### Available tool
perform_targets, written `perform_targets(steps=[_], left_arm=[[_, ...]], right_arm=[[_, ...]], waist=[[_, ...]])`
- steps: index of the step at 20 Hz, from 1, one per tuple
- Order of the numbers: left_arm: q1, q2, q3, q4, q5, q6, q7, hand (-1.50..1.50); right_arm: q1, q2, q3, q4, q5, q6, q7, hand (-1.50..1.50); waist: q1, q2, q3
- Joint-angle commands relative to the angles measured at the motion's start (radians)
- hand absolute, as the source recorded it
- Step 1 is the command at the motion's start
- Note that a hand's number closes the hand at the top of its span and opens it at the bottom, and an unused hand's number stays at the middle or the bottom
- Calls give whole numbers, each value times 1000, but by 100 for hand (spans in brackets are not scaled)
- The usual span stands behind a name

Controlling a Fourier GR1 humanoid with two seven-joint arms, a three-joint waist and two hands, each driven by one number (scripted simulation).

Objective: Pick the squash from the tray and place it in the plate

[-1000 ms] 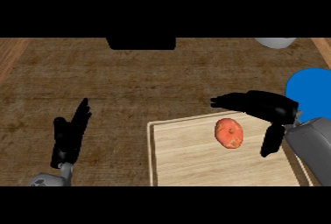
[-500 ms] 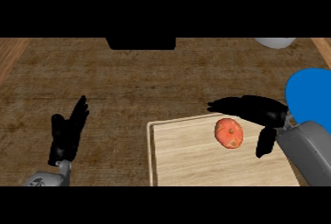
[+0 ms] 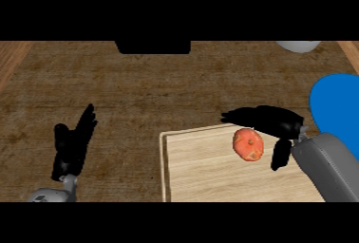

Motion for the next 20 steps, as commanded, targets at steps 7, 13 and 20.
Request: perform_targets(steps=[7, 13, 20], left_arm=[[36, -76, -6, 27, -70, 5, -47, 0], [19, -53, 33, -60, -68, -29, 58, 0], [-6, -47, 57, 16, -58, -18, 9, 0]], right_arm=[[-40, 41, 0, 97, 97, -84, -156, 150], [13, 53, -48, 9, 119, -127, -132, 150], [66, 73, -366, 145, 75, -313, 325, 150]], waist=[[1, 0, 0], [-3, -1, 0], [-41, -6, 0]])
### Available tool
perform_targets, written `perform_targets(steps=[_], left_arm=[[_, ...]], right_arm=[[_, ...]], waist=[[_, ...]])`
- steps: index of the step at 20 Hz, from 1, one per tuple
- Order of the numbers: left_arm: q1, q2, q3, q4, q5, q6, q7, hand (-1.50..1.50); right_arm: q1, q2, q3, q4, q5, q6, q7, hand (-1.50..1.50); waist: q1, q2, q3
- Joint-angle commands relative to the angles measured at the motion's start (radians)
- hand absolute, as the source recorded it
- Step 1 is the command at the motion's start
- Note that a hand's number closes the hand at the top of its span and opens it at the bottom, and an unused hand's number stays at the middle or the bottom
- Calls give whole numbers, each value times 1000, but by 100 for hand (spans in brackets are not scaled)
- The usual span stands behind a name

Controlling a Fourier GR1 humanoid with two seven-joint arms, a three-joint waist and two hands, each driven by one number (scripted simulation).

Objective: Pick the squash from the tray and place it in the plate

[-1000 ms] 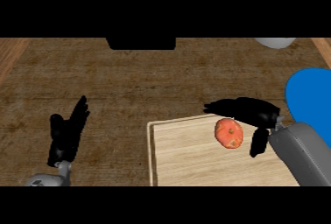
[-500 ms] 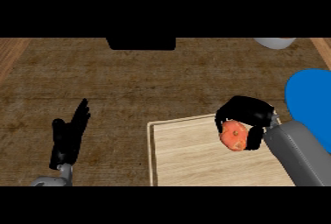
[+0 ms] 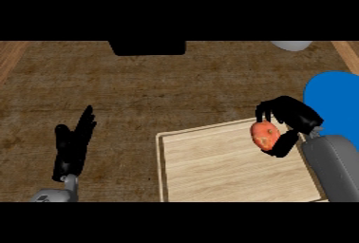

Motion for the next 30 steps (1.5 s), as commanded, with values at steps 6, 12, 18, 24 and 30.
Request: perform_targets(steps=[6, 12, 18, 24, 30], left_arm=[[65, 4, 3, -12, 2, -19, -32, 0], [30, -12, 2, -8, -20, 5, -15, 0], [48, -16, -3, -41, -25, -17, -19, 0], [-16, -26, 28, 5, -23, -39, 6, 0], [22, -59, 3, -61, -64, -11, 19, 0]], right_arm=[[90, 7, -217, -195, 4, -239, 290, 150], [118, 26, -324, -451, -41, -312, 388, 150], [152, -25, -428, -593, -47, -256, 545, 150], [65, -116, -550, -404, -119, -253, 506, 150], [49, -152, -561, -96, -72, -392, 354, 150]], waist=[[6, -2, 1], [-4, -4, 1], [15, 1, 1], [23, 5, 2], [30, 7, 2]])
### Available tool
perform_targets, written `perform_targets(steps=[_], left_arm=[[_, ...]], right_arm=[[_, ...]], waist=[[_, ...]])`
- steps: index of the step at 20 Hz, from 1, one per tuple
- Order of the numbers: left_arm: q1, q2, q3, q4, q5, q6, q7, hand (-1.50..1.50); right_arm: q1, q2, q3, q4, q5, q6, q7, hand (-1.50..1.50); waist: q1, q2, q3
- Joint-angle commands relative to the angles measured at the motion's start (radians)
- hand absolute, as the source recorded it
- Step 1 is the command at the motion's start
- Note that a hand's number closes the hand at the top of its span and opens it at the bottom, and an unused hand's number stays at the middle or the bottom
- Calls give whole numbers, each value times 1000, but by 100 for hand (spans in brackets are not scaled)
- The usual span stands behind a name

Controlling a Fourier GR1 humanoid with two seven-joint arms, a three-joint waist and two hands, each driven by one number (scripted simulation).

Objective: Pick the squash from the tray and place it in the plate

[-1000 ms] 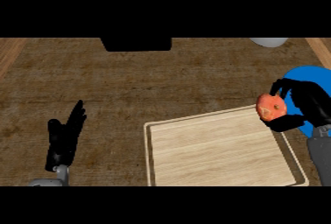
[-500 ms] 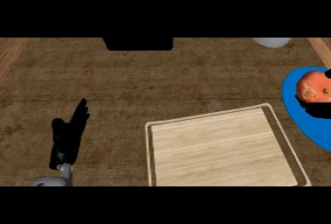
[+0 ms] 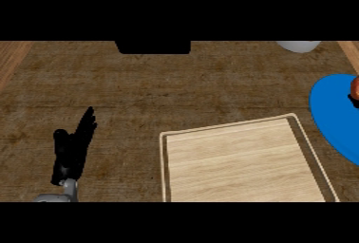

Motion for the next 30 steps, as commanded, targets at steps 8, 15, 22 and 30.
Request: perform_targets(steps=[8, 15, 22, 30], left_arm=[[-68, -34, 0, 39, -43, 10, 17, 0], [-18, -6, 18, 17, -9, -45, -7, 0], [-27, -23, 24, 19, -25, -36, -2, 0], [-10, -22, 38, 40, -19, -33, -34, 0]], right_arm=[[-99, -129, -13, 485, 26, -35, -162, 150], [-140, -206, 18, 790, 37, 105, -281, 150], [-205, -231, 30, 945, 24, 118, -490, -150], [-275, -253, -272, 998, -309, 263, -666, -150]], waist=[[2, 3, 1], [25, 9, 2], [11, 4, 2], [0, 2, 4]])
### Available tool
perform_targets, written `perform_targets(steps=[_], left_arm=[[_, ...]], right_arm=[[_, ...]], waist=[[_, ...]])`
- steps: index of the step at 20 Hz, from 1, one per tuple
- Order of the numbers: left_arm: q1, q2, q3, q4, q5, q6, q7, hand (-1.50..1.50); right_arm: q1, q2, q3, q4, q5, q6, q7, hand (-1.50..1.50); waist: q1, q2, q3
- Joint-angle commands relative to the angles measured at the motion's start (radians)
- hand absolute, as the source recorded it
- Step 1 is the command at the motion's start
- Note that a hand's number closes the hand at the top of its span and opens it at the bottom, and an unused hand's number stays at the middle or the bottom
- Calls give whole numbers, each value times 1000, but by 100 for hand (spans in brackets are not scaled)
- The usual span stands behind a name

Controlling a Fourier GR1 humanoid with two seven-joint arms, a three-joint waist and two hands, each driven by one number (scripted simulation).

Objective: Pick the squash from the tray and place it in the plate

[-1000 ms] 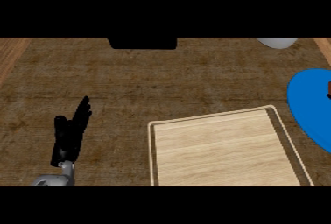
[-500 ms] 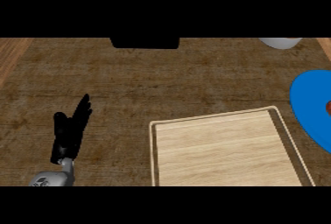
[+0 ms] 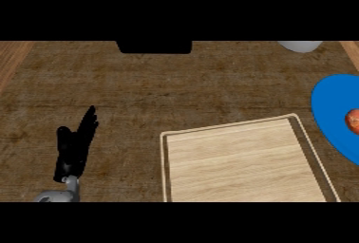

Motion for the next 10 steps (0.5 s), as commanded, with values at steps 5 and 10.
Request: perform_targets(steps=[5, 10], left_arm=[[-22, -25, -20, 0, -36, 30, 11, 0], [50, -12, -25, -60, -24, -5, 0, 0]], right_arm=[[17, -88, -206, 128, -230, 211, -82, -150], [34, -153, -200, 196, -243, 278, -154, -150]], waist=[[-7, 2, 0], [16, 5, 1]])
